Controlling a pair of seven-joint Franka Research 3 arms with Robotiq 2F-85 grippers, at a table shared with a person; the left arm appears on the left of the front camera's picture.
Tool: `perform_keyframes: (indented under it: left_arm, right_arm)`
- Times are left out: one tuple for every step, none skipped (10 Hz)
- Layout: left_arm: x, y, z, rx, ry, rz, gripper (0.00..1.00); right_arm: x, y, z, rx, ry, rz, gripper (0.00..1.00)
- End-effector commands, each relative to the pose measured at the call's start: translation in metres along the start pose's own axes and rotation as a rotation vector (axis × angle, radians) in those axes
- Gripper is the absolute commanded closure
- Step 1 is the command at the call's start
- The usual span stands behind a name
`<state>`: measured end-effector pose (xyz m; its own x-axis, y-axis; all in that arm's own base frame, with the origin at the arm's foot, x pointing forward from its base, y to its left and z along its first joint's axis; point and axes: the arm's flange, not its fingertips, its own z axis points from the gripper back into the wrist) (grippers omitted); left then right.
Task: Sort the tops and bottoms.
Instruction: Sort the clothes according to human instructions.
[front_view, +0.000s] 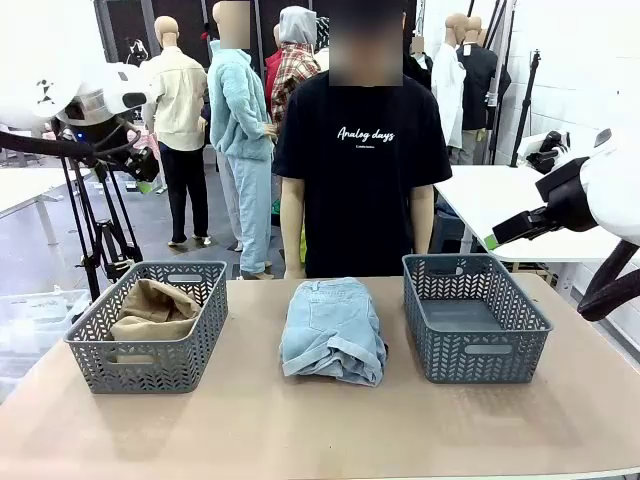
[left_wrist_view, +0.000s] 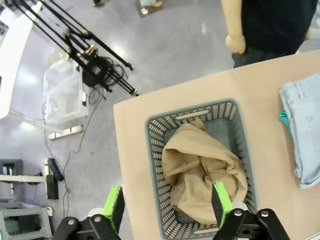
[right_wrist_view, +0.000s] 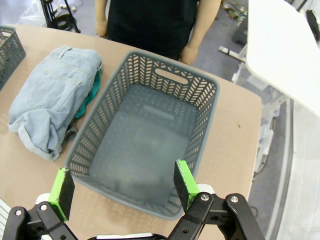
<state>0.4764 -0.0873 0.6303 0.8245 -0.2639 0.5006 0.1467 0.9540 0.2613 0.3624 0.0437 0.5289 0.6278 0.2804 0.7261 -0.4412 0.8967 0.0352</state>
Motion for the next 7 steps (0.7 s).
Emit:
perform_keyframes:
  left_arm:
    - [-0.0011, 0.0012, 0.0024, 0.006, 0.004, 0.004, 0.0]
    - [-0.0011, 0.0012, 0.0024, 0.006, 0.004, 0.004, 0.0]
    - [-0.0011, 0.0012, 0.0024, 0.006, 0.004, 0.004, 0.0]
    - [-0.0011, 0.0012, 0.0024, 0.006, 0.004, 0.004, 0.0]
    - [-0.0011, 0.0012, 0.0024, 0.006, 0.004, 0.004, 0.0]
    - [-0.0011, 0.0012, 0.0024, 0.006, 0.004, 0.004, 0.0]
    - [-0.0011, 0.0012, 0.0024, 0.006, 0.004, 0.004, 0.0]
  right_arm:
    - [0.0, 0.0006, -0.0023, 0.002, 0.006, -0.008, 0.0]
    - [0.0, 0.0006, -0.0023, 0.002, 0.006, -0.008, 0.0]
    - [0.0, 0.0006, -0.0023, 0.002, 0.006, -0.008, 0.0]
    - [0.0, 0.0006, -0.0023, 0.002, 0.006, -0.008, 0.0]
    - [0.0, 0.0006, -0.0023, 0.002, 0.006, -0.008, 0.0]
    - [0.0, 0.0006, -0.0023, 0.002, 0.006, -0.008, 0.0]
    - [0.0, 0.0006, -0.0023, 0.002, 0.006, -0.008, 0.0]
